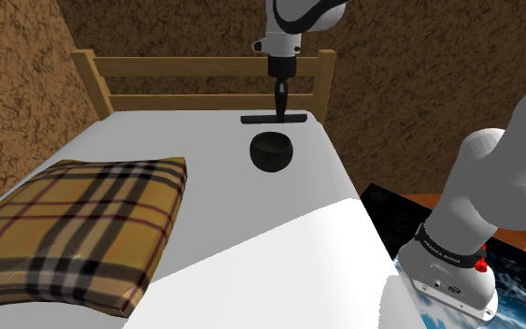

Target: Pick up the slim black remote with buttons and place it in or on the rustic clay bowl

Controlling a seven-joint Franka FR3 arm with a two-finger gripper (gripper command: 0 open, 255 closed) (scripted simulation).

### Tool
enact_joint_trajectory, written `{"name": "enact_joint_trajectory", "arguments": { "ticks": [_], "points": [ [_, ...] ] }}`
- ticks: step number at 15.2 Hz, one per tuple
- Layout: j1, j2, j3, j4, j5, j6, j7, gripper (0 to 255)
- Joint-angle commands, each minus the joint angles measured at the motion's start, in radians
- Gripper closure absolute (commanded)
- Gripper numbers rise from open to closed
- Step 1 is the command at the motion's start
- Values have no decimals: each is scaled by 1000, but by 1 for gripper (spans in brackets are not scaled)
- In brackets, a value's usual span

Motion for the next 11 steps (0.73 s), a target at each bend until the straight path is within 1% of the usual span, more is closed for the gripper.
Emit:
{"name": "enact_joint_trajectory", "arguments": {
  "ticks": [1,11],
  "points": [
    [10,-12,13,-30,2,20,23,255],
    [10,32,12,-127,10,160,11,255]
  ]
}}
